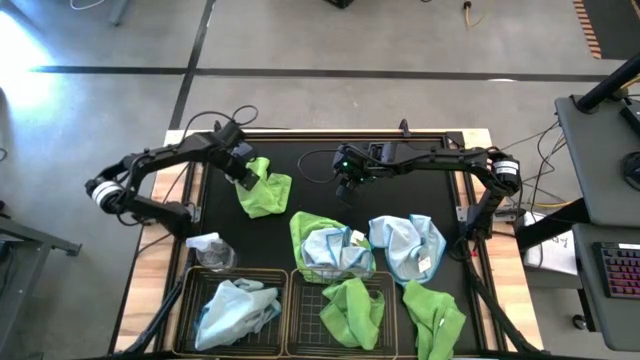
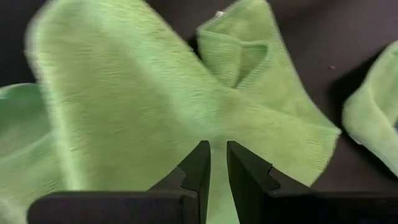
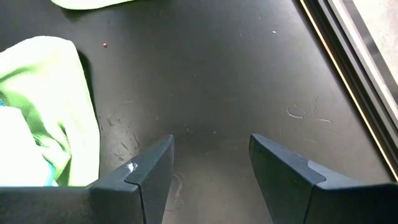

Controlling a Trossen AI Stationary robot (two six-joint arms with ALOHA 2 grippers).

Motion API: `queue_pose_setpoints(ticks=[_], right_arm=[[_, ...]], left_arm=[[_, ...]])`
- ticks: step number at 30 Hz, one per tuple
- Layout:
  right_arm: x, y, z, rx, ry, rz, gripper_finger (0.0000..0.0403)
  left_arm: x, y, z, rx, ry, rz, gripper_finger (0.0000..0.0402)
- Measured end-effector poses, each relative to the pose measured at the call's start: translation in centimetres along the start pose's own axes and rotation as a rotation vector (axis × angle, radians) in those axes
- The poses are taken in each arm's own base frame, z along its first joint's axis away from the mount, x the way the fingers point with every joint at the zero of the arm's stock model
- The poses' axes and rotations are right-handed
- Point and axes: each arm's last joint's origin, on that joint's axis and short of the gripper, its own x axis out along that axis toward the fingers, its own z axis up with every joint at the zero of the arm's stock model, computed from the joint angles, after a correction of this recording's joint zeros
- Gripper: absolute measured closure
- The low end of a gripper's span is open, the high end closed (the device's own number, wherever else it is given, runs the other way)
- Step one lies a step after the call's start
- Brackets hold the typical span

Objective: Sort microfiber towel by color & place in baskets
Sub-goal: Put the top green towel from the left to the right wire basket

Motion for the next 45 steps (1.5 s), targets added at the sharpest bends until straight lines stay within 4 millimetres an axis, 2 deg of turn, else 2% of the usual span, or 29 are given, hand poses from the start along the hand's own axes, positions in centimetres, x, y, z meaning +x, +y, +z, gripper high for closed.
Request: queue_pose_setpoints(ticks=[11,23,41,45], right_arm=[[0.0,0.0,0.1,-0.004,-0.008,0.001,0.0197],[0.0,0.0,0.1,-0.005,-0.008,0.001,0.0197],[0.0,0.0,0.1,-0.005,-0.008,0.001,0.0197],[0.0,0.0,0.1,-0.005,-0.008,0.001,0.0197]], left_arm=[[2.4,-0.7,0.4,0.042,0.061,-0.039,0.0363],[4.6,-0.2,0.4,0.023,0.133,-0.039,0.0363],[5.1,-0.1,0.6,0.032,0.131,-0.041,0.0365],[5.1,0.0,0.5,0.043,0.134,-0.039,0.0393]])
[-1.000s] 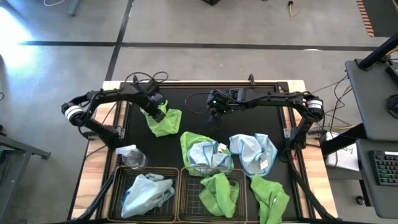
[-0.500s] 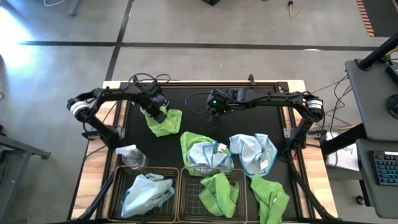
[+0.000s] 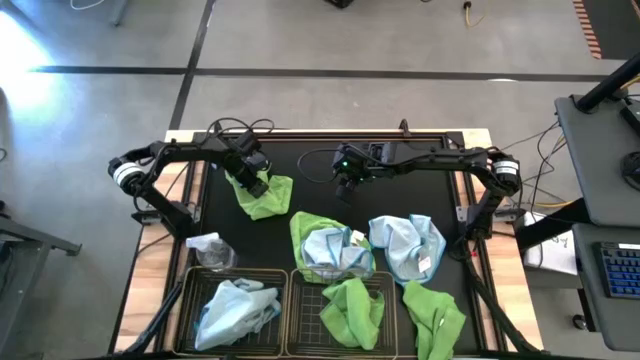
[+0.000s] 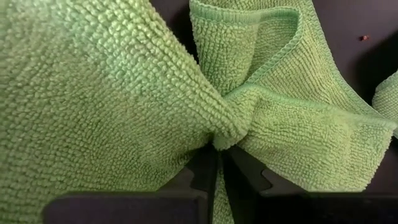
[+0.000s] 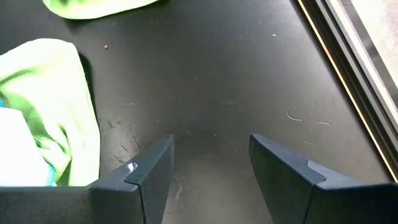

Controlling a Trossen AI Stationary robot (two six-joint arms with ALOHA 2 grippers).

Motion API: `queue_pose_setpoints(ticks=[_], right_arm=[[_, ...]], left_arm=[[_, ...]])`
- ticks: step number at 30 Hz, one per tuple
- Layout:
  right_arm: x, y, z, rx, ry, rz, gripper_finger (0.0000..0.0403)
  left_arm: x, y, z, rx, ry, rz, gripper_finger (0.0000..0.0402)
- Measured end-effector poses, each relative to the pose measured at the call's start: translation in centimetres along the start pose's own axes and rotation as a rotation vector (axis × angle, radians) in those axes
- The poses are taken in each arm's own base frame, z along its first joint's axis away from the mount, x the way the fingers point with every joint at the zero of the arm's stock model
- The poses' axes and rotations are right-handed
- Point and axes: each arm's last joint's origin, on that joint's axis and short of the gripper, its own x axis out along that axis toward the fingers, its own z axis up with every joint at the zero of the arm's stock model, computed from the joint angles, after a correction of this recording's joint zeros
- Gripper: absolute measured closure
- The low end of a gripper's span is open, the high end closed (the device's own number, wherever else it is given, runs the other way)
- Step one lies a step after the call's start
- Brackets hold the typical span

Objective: Sort microfiber towel by color & place in baskets
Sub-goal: Put the top green towel from the left to the right wire basket, then put the top green towel into the right wire basket

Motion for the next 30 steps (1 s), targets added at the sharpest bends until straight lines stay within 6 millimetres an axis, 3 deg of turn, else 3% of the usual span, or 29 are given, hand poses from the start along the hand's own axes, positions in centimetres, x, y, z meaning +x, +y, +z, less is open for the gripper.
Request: queue_pose_setpoints(ticks=[12,17,30], right_arm=[[0.0,0.0,0.0,0.0,0.0,0.0,0.0197],[0.0,0.0,0.0,0.0,0.0,0.0,0.0197],[0.0,0.0,0.0,0.006,0.0,0.0,0.0197]], left_arm=[[-0.7,-0.6,-0.2,-0.026,0.02,-0.077,0.0401],[-3.4,-2.3,0.5,0.016,0.006,-0.093,0.0402],[-11.2,-6.1,1.5,0.129,-0.227,-0.086,0.0401]])
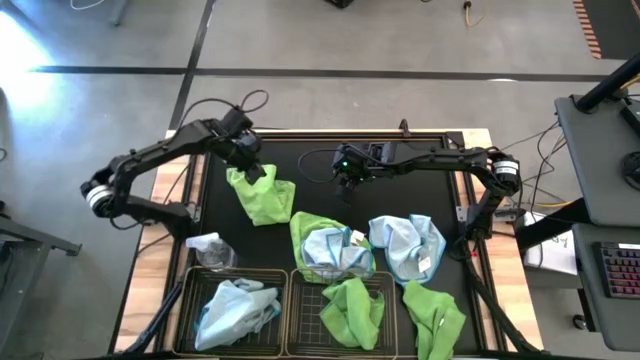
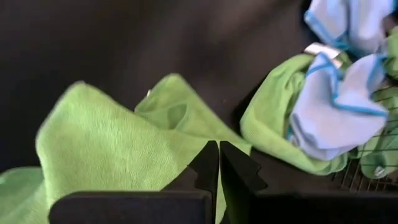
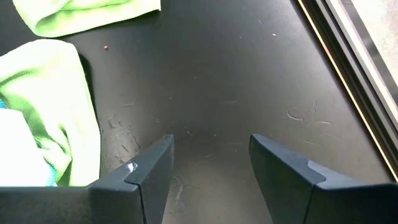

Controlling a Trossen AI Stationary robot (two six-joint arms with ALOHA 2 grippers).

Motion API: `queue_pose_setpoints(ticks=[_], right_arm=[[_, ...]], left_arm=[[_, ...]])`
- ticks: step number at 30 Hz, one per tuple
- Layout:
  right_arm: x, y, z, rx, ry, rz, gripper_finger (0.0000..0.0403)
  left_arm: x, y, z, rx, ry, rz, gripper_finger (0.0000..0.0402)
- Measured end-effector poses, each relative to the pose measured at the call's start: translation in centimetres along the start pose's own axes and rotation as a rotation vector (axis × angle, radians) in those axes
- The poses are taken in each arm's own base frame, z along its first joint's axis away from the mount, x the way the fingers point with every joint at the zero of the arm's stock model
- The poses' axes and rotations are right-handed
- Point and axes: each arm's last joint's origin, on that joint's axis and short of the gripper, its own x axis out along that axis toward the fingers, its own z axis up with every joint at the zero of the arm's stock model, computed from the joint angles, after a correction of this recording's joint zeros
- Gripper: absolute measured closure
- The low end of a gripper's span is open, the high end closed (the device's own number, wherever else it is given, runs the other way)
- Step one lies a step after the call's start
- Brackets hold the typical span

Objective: Sort microfiber towel by color & place in baskets
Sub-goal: Put the top green towel into the right wire basket

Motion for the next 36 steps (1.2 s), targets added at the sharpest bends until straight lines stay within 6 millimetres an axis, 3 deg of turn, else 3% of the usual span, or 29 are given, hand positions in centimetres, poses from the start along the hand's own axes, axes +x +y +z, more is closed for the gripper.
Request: queue_pose_setpoints(ticks=[7,14,21,29,36], right_arm=[[0.0,0.0,0.0,0.001,0.0,0.0,0.0197],[0.0,0.0,0.0,0.001,0.0,0.0,0.0197],[0.0,0.0,0.0,-0.004,0.0,0.0,0.0197],[0.0,0.0,0.0,-0.006,0.0,0.0,0.0197],[0.0,0.0,0.0,-0.006,0.0,0.0,0.0197]], left_arm=[[0.7,0.4,-1.1,-0.033,0.042,0.037,0.0401],[3.2,1.5,-2.1,-0.082,0.129,-0.003,0.0396],[6.5,3.0,-3.1,-0.131,0.273,-0.007,0.0349],[8.4,3.6,-2.0,-0.102,0.315,-0.09,0.0287],[10.5,4.6,-2.6,-0.144,0.401,-0.091,0.0253]])
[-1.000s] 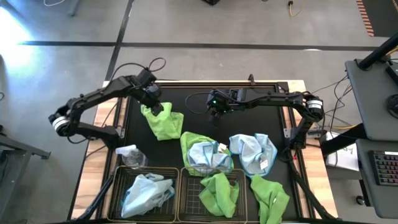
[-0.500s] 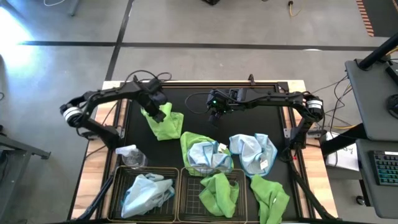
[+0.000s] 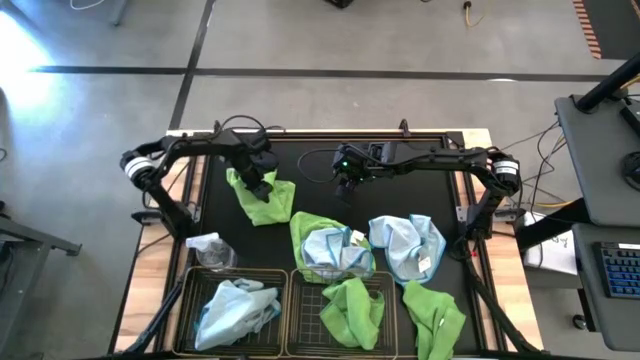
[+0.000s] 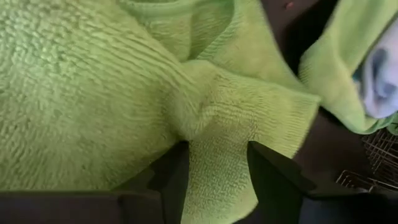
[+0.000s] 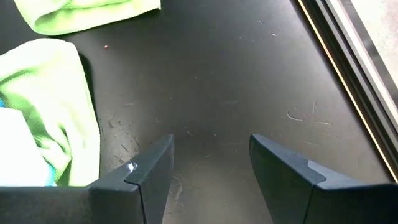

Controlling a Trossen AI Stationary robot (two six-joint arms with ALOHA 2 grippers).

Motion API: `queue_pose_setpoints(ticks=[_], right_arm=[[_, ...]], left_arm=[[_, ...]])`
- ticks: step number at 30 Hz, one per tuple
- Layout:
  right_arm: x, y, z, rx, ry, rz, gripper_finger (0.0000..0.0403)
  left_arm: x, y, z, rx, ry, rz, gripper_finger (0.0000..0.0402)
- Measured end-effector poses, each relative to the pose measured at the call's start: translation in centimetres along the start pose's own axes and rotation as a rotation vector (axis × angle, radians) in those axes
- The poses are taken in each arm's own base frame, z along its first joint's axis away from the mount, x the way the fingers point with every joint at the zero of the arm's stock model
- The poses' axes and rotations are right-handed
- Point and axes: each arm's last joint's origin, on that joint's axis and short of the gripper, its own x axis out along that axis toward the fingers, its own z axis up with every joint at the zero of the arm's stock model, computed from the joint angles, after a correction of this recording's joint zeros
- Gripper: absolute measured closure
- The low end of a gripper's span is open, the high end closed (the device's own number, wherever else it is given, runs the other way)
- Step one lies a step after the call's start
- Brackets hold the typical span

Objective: Sort microfiber towel by color & place in baskets
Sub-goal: Put the top green towel into the right wire basket

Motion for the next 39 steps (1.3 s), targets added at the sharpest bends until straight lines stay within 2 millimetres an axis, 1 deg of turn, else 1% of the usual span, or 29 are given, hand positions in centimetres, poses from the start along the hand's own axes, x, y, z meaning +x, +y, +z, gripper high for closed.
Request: queue_pose_setpoints(ticks=[4,8,17,22,30,36,39], right_arm=[[0.0,0.0,0.0,0.0,0.0,0.0,0.0197],[0.0,0.0,0.0,0.0,0.0,0.0,0.0197],[0.0,0.0,0.0,0.0,-0.001,0.0,0.0197],[0.0,0.0,0.0,0.0,-0.003,0.0,0.0197],[0.0,0.0,0.0,-0.001,-0.003,0.0,0.0197],[0.0,0.0,0.0,0.0,-0.003,0.0,0.0197],[0.0,0.0,0.0,0.0,-0.003,0.0,0.0197]], left_arm=[[1.0,0.5,0.3,-0.004,0.032,-0.003,0.0241],[0.7,0.3,1.0,0.028,0.003,-0.003,0.0235],[1.2,0.2,1.3,0.028,0.007,0.017,0.0234],[0.9,0.6,1.4,-0.064,-0.005,0.196,0.0235],[0.8,0.8,1.4,-0.117,-0.013,0.292,0.0235],[0.5,1.5,1.4,-0.143,-0.034,0.539,0.0235],[0.5,1.6,1.4,-0.155,-0.037,0.567,0.0235]])
